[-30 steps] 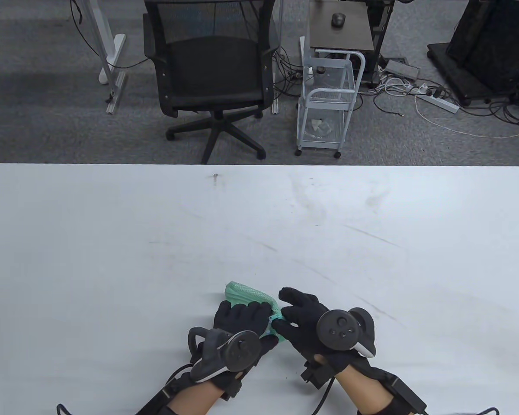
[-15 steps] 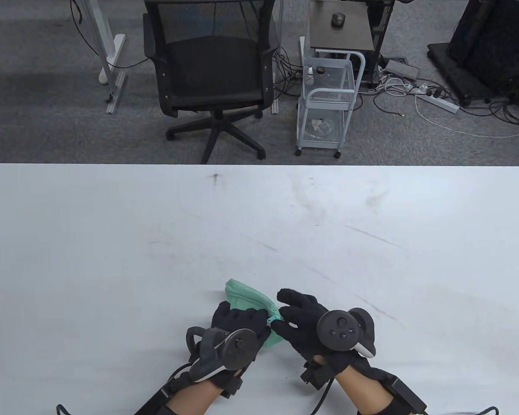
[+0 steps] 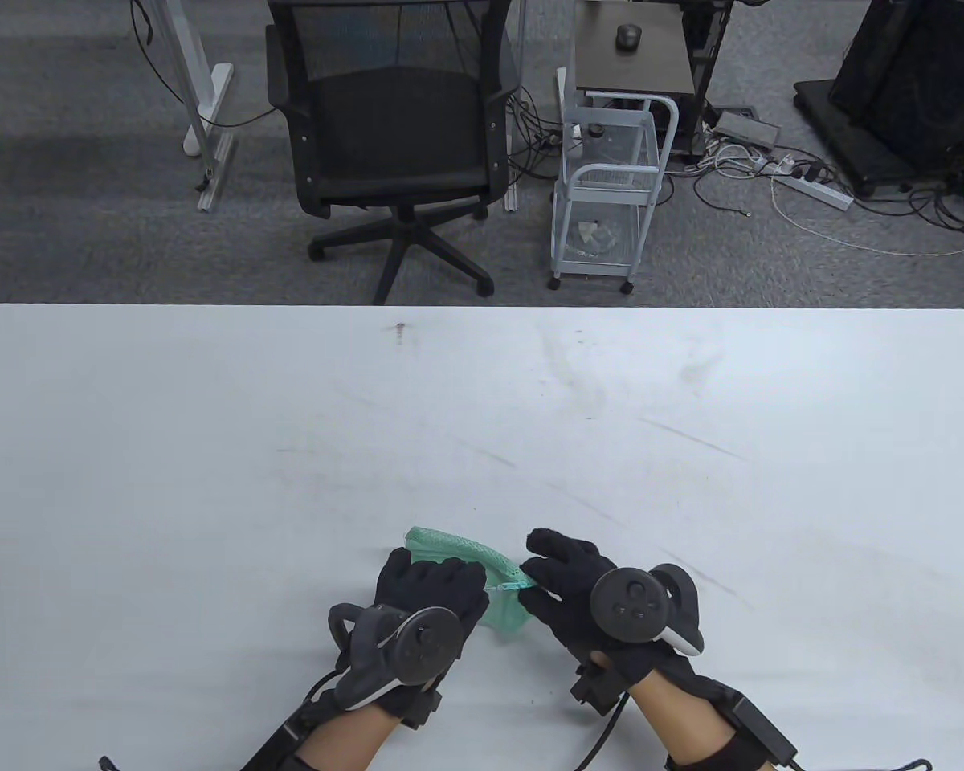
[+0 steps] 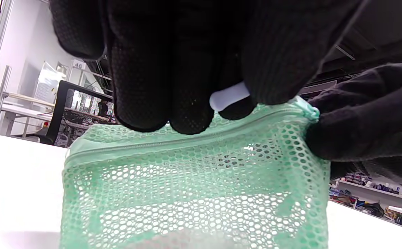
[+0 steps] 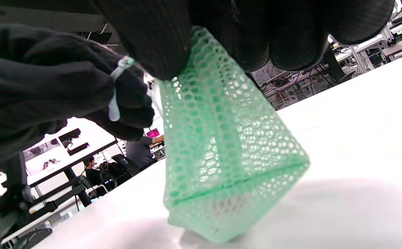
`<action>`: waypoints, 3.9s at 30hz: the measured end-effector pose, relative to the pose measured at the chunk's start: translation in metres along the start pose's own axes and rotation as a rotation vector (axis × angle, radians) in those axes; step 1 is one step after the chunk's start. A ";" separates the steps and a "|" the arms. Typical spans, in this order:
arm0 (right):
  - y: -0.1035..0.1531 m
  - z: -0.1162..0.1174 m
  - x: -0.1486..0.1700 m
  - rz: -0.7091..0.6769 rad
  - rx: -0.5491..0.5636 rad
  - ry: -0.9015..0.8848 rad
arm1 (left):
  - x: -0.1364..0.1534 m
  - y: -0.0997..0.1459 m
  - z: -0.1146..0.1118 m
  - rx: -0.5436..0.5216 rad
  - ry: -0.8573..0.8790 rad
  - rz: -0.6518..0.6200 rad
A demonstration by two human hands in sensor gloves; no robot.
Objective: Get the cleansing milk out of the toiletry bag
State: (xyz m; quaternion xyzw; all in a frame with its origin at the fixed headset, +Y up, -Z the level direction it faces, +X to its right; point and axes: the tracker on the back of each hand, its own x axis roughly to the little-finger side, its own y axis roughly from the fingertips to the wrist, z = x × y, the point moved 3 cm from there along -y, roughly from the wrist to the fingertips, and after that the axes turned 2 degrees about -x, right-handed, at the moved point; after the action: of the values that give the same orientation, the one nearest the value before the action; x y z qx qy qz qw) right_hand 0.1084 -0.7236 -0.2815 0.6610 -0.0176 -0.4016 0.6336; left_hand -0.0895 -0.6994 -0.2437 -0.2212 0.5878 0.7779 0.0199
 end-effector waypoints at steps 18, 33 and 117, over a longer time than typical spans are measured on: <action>-0.005 -0.002 0.010 -0.006 0.003 0.102 | 0.009 -0.003 0.000 -0.008 -0.082 0.035; -0.007 -0.002 0.012 -0.008 -0.012 0.115 | 0.020 -0.006 0.002 -0.009 -0.102 0.087; -0.007 -0.007 0.026 0.040 -0.056 0.202 | 0.123 -0.016 -0.019 0.119 -0.101 0.465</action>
State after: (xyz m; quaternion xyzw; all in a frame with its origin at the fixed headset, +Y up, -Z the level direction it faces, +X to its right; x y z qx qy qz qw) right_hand 0.1269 -0.7301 -0.3020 0.6795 0.0445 -0.3206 0.6584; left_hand -0.1898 -0.7404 -0.3079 -0.0390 0.6659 0.7357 -0.1173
